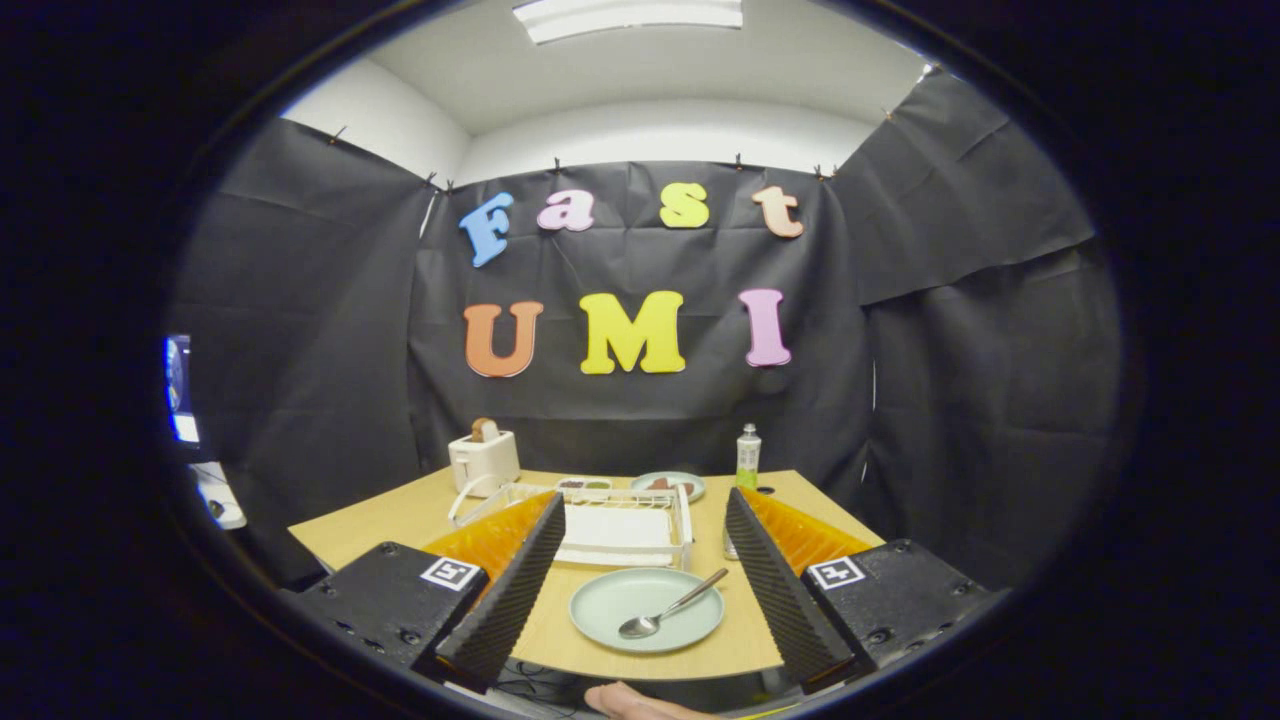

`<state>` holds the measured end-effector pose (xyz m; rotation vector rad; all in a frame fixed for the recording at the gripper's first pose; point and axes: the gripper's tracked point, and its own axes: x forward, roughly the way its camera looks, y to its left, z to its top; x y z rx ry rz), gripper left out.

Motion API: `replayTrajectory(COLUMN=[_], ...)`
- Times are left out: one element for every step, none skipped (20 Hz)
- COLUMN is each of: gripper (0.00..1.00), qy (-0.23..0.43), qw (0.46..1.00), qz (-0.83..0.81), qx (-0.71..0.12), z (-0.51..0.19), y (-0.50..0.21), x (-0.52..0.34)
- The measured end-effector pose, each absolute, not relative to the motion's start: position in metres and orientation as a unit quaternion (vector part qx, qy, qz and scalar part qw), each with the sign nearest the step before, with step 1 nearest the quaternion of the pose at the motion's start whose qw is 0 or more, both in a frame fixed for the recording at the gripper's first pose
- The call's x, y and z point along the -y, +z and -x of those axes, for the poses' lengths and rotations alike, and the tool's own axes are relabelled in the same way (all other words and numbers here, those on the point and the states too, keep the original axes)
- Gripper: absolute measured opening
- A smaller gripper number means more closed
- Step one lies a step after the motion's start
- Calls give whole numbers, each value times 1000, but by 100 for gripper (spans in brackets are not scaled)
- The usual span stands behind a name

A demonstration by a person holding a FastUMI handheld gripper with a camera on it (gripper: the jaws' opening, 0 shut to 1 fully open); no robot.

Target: Take the plate from the dish rack, then take the spoon from the basket and place it into the plate.

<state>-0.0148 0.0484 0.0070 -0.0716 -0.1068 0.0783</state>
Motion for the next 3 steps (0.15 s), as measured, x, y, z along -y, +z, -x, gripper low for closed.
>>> replayTrajectory(gripper=[100,100,100], qy=[38,38,39], qw=[997,997,997], qz=[36,35,34], qx=[52,51,50], z=[15,14,14], y=[6,7,6], x=[-47,-45,-46])
